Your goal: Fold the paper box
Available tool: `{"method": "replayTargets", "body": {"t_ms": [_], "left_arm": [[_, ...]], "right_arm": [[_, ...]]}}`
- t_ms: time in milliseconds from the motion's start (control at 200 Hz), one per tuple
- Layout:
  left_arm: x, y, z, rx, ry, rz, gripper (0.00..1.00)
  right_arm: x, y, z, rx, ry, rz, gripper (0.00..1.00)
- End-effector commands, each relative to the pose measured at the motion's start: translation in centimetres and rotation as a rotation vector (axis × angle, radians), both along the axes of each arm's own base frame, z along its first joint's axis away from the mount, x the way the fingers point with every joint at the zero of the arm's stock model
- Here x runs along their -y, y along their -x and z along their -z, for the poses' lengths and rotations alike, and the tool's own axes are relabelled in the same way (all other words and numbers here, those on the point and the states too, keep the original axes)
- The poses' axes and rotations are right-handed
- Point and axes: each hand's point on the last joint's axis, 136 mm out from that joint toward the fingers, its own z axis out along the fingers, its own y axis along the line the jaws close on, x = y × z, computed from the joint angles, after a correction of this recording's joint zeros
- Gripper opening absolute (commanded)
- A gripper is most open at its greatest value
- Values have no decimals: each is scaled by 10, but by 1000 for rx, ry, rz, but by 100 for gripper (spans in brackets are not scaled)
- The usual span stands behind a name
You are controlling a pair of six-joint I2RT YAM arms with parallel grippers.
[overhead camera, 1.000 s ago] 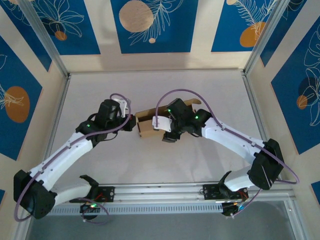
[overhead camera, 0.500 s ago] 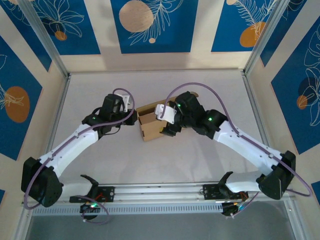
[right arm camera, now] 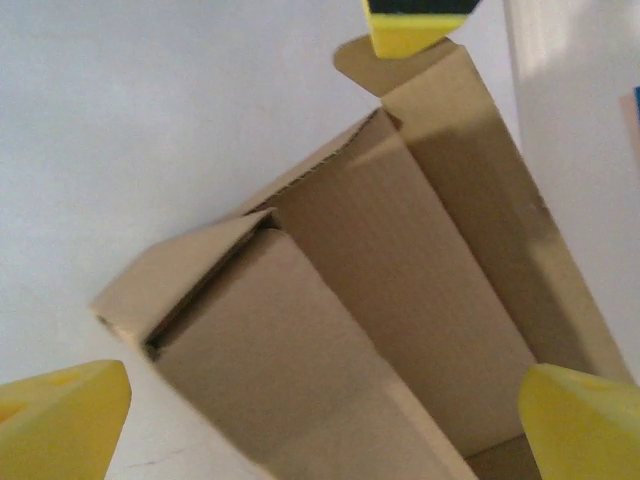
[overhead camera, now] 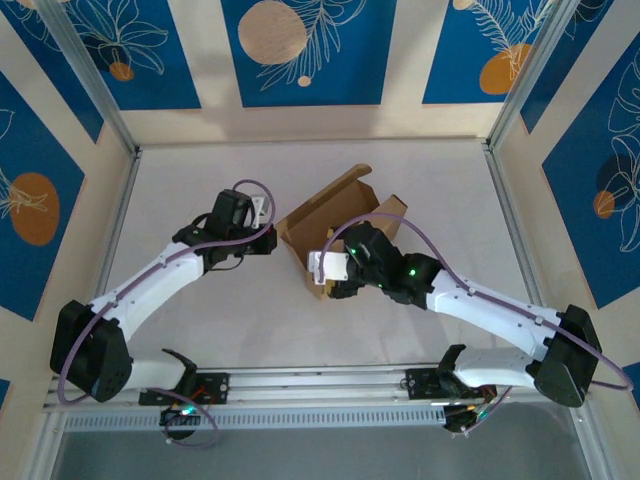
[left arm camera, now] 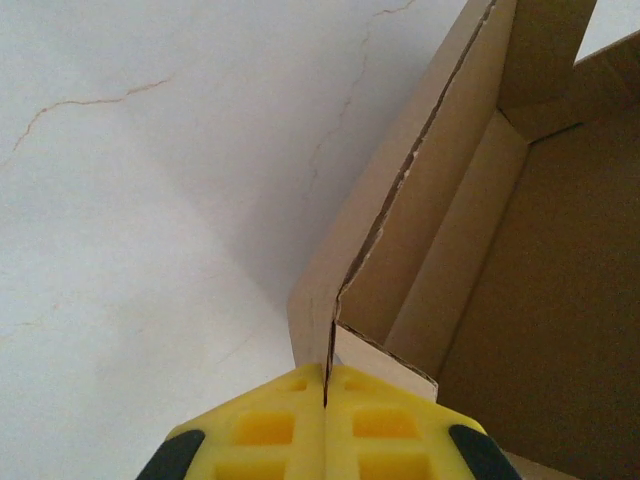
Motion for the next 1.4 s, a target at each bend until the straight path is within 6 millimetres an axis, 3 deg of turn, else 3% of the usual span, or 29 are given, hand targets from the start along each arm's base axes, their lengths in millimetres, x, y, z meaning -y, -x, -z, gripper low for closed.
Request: {"method": "replayTargets", "body": {"t_ms": [0,150,295,355,520,605,755,925,1176,1396], "left_arm": [[3,-3,-6,0,-2,32,0],[3,-3,-5,3,-6,38,0],[2,-3,-8,16,-8,41,0],[2,-3,-8,18,-12,48,0],[1,-4,-12,38,-47,71,0],[1,-6,-12,52,-67,88,0],[4,-9,-13,65,-88,113,0],[14,-8,-18,91,-121,162,0],[30,-1,-23,119,-170,244,0],[51,25,-29,179,-238,409,0]], "right_arm": [[-5,-23,-32,115,-92,41,99],[3,-22,-69,-110,-353,125,99],[10,-15,-80,-189,-473,160,98],[15,-16,-72,-134,-409,156,98],[39,-14,-55,95,-16,-8,99],[51,-8,-55,123,112,-118,99],[60,-23,-45,137,234,-179,99],[47,-40,-21,104,282,-215,99],[30,-53,-18,88,280,-241,99],[18,-88,-18,168,279,-193,99]]}}
